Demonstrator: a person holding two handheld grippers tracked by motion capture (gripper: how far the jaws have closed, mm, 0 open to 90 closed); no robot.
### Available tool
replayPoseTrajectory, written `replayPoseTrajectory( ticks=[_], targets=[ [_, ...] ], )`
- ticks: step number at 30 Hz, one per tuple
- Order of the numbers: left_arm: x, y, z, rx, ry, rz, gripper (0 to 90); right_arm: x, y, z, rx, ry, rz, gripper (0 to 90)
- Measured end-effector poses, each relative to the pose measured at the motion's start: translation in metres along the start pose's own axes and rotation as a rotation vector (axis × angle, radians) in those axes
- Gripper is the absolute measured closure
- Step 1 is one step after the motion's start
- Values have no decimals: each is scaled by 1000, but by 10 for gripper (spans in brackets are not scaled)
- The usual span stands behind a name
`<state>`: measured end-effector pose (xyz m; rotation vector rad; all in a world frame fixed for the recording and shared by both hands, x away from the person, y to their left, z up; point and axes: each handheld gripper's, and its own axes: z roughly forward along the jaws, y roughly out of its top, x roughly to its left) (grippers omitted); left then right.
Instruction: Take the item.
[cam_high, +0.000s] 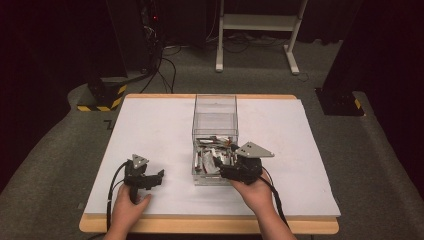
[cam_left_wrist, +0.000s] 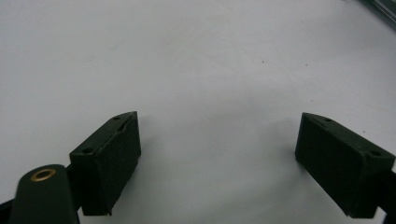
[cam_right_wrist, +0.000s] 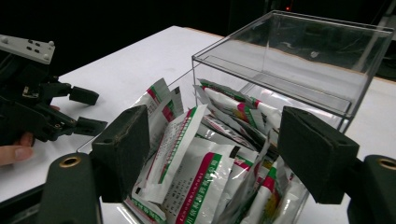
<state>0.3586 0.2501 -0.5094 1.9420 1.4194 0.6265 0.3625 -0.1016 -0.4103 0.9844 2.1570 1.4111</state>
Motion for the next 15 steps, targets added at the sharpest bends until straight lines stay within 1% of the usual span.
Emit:
replayPoseTrajectory(
  ticks=[2,6,10,15],
  targets=[
    [0,0,0,0,0,0,144,2,0,1,2,7,-5,275],
    [0,0,0,0,0,-1,143,7,-2,4,8,22,-13,281],
    [0,0,0,0,0,0,143,11,-3,7,19,42,-12,284],
    [0,0,0,0,0,1,143,14,-4,10,25,53,-11,301]
  ],
)
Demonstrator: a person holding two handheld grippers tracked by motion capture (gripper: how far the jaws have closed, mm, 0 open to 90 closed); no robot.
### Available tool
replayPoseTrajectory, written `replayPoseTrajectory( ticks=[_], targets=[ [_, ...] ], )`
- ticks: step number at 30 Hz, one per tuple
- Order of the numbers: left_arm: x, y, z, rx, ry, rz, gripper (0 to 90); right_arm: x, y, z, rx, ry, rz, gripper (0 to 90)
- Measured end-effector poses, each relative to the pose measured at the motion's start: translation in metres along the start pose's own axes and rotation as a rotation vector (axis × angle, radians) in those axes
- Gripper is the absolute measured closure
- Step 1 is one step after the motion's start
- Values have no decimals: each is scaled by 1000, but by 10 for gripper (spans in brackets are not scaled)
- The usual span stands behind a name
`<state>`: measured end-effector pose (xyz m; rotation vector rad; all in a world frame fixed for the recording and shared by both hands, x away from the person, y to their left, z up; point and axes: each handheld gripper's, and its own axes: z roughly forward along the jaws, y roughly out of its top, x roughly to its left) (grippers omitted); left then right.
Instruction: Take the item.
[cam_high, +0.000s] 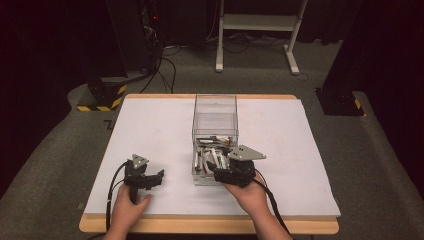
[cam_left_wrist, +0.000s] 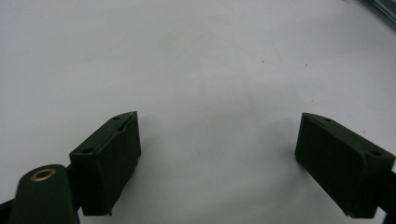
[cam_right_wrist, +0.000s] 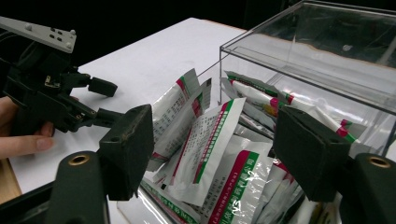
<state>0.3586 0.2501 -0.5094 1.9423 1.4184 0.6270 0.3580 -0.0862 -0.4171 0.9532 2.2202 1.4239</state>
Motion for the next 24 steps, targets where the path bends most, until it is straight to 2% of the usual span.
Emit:
replayPoseTrajectory(
  ticks=[4,8,17,20,22,24],
  targets=[
    [0,0,0,0,0,-1,144,1,-1,1,5,5,8,312],
    [0,0,0,0,0,-1,143,1,-3,1,0,9,15,360],
    [0,0,0,0,0,0,143,3,-7,4,36,15,28,402],
    [0,0,0,0,0,0,143,2,-6,2,23,-14,30,379],
    [0,0,0,0,0,-1,143,2,-5,-1,9,-5,31,431],
    [0,0,0,0,0,-1,143,2,-5,-2,9,-1,26,442]
  ],
)
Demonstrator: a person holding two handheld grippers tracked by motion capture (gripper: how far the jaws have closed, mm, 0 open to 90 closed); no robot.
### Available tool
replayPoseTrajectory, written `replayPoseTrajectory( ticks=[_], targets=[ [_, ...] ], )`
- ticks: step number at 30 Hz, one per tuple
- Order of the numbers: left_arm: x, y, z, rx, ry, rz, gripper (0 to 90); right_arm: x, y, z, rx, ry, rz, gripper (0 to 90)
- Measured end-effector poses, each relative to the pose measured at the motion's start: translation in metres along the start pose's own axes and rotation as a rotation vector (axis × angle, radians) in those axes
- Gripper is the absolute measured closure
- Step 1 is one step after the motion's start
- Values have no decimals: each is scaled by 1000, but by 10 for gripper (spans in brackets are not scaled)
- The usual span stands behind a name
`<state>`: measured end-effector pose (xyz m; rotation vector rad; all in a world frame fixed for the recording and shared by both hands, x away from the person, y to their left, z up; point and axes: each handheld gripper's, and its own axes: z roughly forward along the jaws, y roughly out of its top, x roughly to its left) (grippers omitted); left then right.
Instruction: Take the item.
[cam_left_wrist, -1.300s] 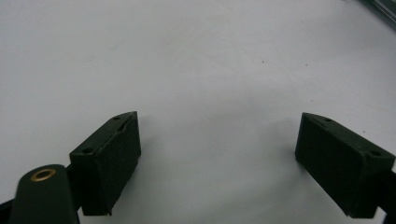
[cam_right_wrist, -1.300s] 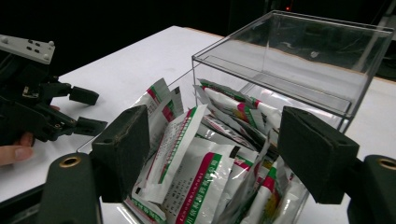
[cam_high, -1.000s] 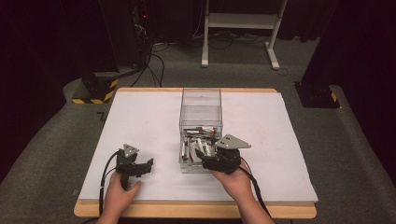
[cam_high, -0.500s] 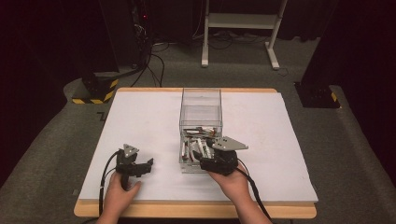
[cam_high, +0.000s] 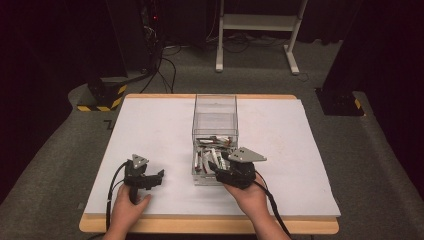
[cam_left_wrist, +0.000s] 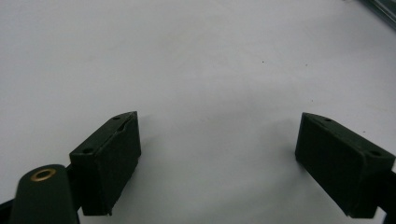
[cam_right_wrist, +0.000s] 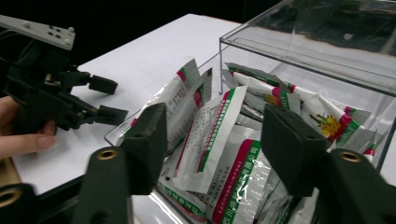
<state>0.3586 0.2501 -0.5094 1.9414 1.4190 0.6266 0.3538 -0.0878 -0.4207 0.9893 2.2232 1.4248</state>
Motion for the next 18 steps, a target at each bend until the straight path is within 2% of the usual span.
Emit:
replayPoseTrajectory(
  ticks=[4,8,12,16,18],
  targets=[
    [0,0,0,0,0,0,143,2,-2,1,30,13,1,493],
    [0,0,0,0,-1,0,143,-1,-4,1,41,36,44,553],
    [0,0,0,0,0,0,143,-1,-5,1,45,28,55,590],
    [0,0,0,0,0,0,143,0,-5,1,57,44,65,621],
    [0,0,0,0,0,0,143,-1,-5,2,78,45,96,634]
  ],
)
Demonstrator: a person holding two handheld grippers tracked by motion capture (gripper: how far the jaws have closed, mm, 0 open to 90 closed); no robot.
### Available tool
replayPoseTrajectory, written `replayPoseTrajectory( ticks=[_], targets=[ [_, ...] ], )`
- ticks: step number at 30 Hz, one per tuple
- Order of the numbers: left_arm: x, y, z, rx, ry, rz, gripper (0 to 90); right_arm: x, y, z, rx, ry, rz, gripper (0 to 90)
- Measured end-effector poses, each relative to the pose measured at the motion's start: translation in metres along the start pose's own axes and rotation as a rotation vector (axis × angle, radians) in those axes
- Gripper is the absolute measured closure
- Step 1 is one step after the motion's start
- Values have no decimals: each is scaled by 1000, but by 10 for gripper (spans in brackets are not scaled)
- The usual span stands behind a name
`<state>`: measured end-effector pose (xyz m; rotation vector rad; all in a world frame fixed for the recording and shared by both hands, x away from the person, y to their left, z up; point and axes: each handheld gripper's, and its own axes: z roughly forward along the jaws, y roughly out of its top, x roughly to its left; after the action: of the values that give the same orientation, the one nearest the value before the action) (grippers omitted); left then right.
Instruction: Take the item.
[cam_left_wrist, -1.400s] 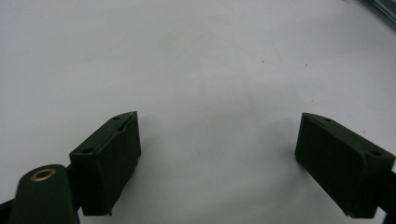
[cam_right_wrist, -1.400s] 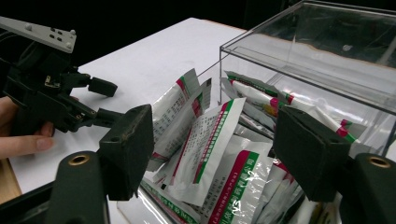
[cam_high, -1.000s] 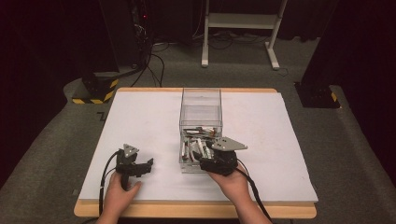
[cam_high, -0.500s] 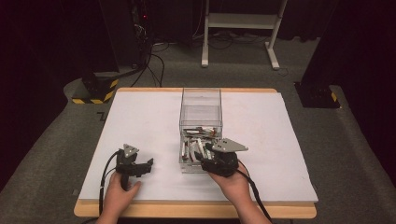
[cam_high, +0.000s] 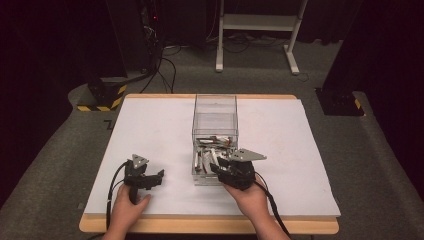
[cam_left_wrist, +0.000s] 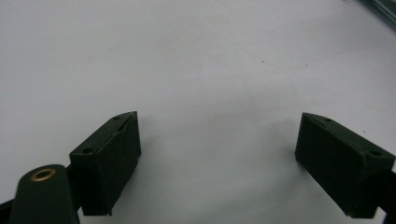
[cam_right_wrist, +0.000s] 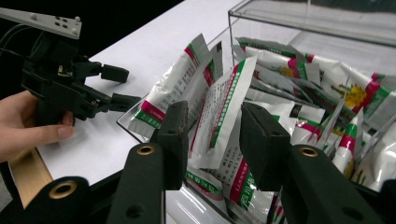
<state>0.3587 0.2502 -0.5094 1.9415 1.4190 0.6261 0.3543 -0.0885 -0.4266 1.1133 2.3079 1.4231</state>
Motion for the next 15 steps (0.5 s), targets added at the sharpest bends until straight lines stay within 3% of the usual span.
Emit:
replayPoseTrajectory(
  ticks=[5,10,15],
  targets=[
    [0,0,0,0,0,0,143,-1,-1,3,33,-14,32,652],
    [0,0,0,0,0,1,143,3,-1,6,43,-35,10,671],
    [0,0,0,0,0,0,144,6,-2,9,38,-47,-19,751]
  ],
)
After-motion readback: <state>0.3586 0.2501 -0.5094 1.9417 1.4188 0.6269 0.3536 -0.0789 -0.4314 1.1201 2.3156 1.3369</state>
